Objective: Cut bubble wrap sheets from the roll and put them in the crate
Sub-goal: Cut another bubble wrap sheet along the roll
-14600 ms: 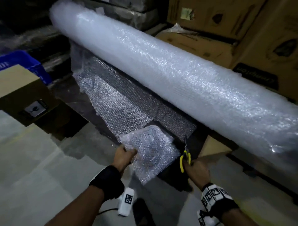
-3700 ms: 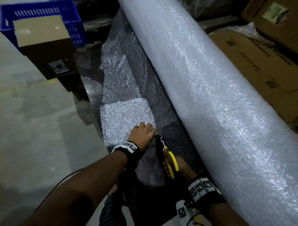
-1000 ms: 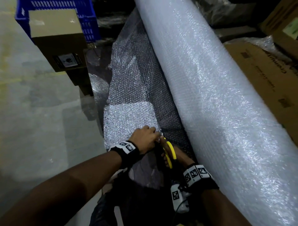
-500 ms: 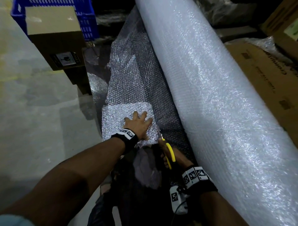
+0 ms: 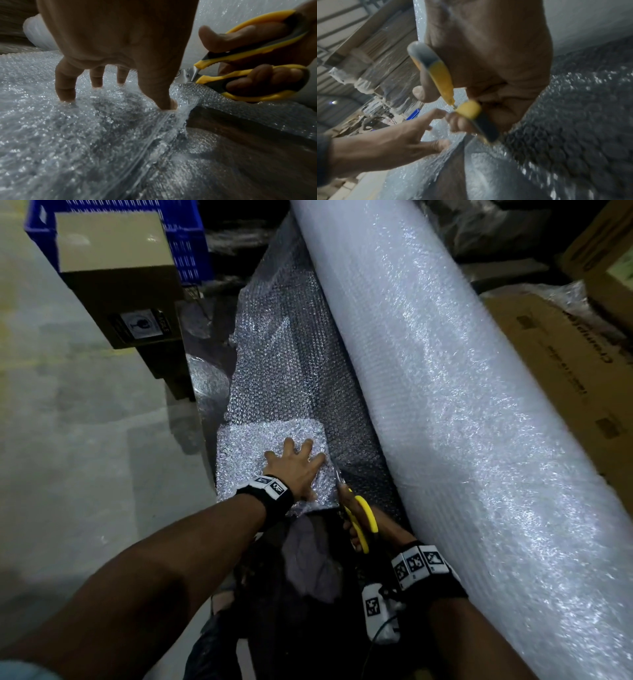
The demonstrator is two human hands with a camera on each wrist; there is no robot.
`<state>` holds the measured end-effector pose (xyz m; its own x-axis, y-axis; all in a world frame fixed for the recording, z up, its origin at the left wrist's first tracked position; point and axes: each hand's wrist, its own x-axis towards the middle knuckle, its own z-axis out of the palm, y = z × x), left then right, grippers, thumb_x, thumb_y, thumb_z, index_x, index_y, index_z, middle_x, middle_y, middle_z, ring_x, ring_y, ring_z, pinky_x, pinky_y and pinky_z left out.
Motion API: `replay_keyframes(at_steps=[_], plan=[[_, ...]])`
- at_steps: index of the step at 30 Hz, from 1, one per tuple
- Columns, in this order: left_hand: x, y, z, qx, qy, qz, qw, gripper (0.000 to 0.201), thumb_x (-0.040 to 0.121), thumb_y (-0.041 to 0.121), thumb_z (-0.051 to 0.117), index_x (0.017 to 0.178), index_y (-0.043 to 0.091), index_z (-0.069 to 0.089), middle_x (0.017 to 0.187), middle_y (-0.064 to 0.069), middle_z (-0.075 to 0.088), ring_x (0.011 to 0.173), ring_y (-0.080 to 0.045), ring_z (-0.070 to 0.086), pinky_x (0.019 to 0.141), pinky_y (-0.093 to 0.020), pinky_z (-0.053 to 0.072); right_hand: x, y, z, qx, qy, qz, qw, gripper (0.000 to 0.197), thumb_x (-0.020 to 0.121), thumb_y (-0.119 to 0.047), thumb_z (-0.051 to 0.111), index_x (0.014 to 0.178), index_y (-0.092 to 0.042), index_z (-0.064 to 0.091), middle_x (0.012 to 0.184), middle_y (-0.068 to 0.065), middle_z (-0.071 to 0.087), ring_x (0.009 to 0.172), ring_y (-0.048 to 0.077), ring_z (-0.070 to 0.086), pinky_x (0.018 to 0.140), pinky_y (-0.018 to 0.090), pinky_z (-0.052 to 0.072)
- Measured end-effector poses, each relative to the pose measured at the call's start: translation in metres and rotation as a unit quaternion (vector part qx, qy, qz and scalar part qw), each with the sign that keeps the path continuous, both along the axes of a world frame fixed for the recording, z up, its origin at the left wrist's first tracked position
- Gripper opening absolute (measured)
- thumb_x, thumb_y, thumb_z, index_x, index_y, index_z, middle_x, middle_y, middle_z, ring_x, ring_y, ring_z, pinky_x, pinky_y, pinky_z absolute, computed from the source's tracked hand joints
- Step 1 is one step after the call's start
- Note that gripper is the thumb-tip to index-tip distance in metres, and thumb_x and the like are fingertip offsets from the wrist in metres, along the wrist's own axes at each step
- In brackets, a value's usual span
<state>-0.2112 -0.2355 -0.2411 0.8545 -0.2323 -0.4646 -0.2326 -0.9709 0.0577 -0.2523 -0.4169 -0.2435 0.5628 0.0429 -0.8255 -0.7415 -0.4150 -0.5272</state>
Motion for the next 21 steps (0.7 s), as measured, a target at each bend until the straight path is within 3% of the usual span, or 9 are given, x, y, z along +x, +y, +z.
replay_keyframes(at_steps=[5, 7, 10, 13, 16, 18, 21], plan=[[-0.001, 0.0, 0.002, -0.005, -0.008, 0.003, 1.0, 0.077, 0.09, 0.029, 0.068, 0.15, 0.026, 0.02, 0.163, -0.01, 0.003, 0.142, -0.049, 0.013, 0.1, -0.071, 0.036, 0.007, -0.004, 0.003, 0.039, 0.004, -0.011, 0.999, 0.071, 0.078, -0.08, 0.052, 0.088, -0.01, 0.059, 0.077, 0.014, 0.058, 0.056, 0.02, 0.054, 0.052, 0.026, 0.046], [-0.001, 0.0, 0.0, -0.009, -0.007, 0.004, 1.0, 0.079, 0.088, 0.031, 0.07, 0.15, 0.026, 0.02, 0.163, -0.01, 0.003, 0.143, -0.049, 0.012, 0.1, -0.071, 0.036, 0.005, -0.003, 0.002, 0.029, 0.003, -0.007, 1.0, 0.075, 0.073, -0.083, 0.054, 0.084, -0.009, 0.06, 0.074, 0.013, 0.058, 0.054, 0.02, 0.053, 0.049, 0.025, 0.045], [0.001, 0.001, -0.002, -0.01, 0.005, 0.007, 1.0, 0.084, 0.084, 0.038, 0.075, 0.148, 0.027, 0.021, 0.163, -0.01, 0.003, 0.142, -0.048, 0.013, 0.099, -0.071, 0.037, 0.002, -0.003, -0.004, -0.002, -0.012, -0.014, 1.0, 0.081, 0.049, -0.089, 0.062, 0.071, -0.011, 0.061, 0.061, 0.007, 0.056, 0.044, 0.018, 0.05, 0.044, 0.023, 0.039], [-0.004, 0.0, 0.004, -0.01, -0.031, -0.008, 0.999, 0.08, 0.085, 0.044, 0.072, 0.147, 0.024, 0.025, 0.163, -0.01, 0.006, 0.14, -0.047, 0.02, 0.098, -0.069, 0.037, -0.001, -0.001, -0.003, 0.008, -0.012, -0.02, 1.0, 0.076, 0.05, -0.087, 0.06, 0.069, -0.014, 0.057, 0.058, 0.005, 0.053, 0.041, 0.017, 0.047, 0.042, 0.022, 0.037], [-0.022, -0.003, 0.005, -0.028, -0.116, -0.092, 0.989, 0.072, 0.085, 0.057, 0.064, 0.139, 0.014, 0.043, 0.154, -0.014, 0.03, 0.136, -0.041, 0.034, 0.097, -0.06, 0.042, 0.0, 0.0, -0.004, 0.018, -0.003, -0.025, 1.0, 0.076, 0.054, -0.086, 0.055, 0.071, -0.011, 0.056, 0.058, 0.006, 0.052, 0.042, 0.017, 0.046, 0.042, 0.021, 0.037], [-0.036, -0.001, -0.001, -0.027, -0.107, -0.155, 0.982, 0.075, 0.073, 0.063, 0.072, 0.123, 0.011, 0.055, 0.134, -0.014, 0.051, 0.122, -0.038, 0.047, 0.088, -0.054, 0.047, 0.001, -0.001, -0.005, 0.023, 0.006, -0.025, 0.999, 0.076, 0.061, -0.084, 0.052, 0.074, -0.009, 0.056, 0.059, 0.008, 0.051, 0.044, 0.018, 0.046, 0.043, 0.022, 0.038], [-0.044, 0.005, -0.011, -0.002, -0.112, -0.18, 0.977, 0.07, 0.062, 0.055, 0.082, 0.111, 0.011, 0.06, 0.116, -0.011, 0.058, 0.106, -0.034, 0.055, 0.083, -0.051, 0.048, 0.005, 0.0, -0.001, 0.018, 0.014, -0.009, 1.0, 0.077, 0.067, -0.086, 0.048, 0.076, -0.009, 0.054, 0.061, 0.009, 0.052, 0.044, 0.019, 0.048, 0.045, 0.024, 0.042]])
